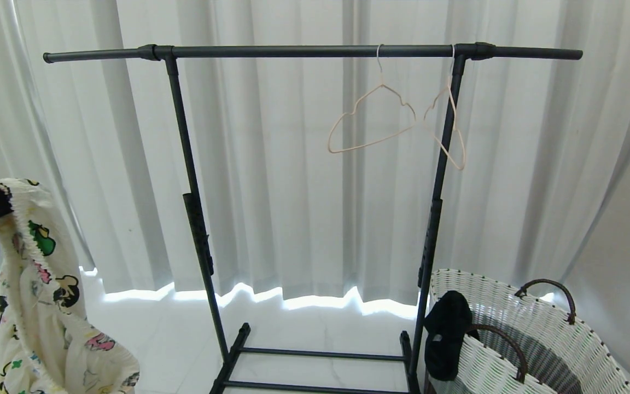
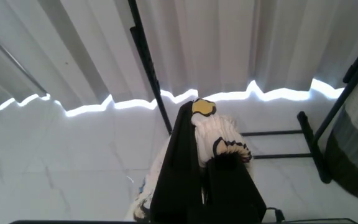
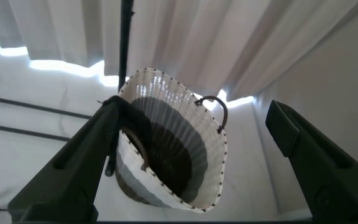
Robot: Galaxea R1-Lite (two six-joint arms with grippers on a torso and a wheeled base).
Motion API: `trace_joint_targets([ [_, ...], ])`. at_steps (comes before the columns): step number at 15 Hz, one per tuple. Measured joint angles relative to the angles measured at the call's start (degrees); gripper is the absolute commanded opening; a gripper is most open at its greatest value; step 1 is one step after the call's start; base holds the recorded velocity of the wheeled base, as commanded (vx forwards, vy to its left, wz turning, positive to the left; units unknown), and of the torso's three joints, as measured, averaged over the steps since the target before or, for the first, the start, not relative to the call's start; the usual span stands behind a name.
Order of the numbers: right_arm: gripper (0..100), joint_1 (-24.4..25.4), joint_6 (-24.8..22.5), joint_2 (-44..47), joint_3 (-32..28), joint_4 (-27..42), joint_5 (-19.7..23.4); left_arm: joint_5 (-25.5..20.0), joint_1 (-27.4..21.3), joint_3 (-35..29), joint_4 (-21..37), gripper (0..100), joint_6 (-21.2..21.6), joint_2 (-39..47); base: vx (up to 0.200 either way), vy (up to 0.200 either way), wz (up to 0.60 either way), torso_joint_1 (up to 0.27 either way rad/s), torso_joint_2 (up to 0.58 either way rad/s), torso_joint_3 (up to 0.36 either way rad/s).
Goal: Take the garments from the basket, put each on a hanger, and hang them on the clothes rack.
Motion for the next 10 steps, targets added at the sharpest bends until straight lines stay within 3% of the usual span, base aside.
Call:
trace_joint_targets([
  [2, 100, -0.9, 0.2, -0.2, 0.1, -0.1, 1.2, -0.1, 0.0, -0.2, -0.2, 0, -0.1, -0.5, 0.000, 0.000, 0.00, 0.044, -0.14, -0.137],
  [7, 100, -1.4, 0.6, -0.4, -0.1, -0.1, 3.5, -0.3, 0.0, 0.3, -0.1, 0, 0.5, -0.6, 0.000, 0.000, 0.00, 0.144, -0.43, -0.272],
  [10, 100, -1.4, 0.6, -0.4, -0.1, -0.9, 3.5, -0.3, 0.0, 0.9, -0.1, 0, 2.9, -0.6, 0.000, 0.000, 0.00, 0.181, -0.45, -0.281],
])
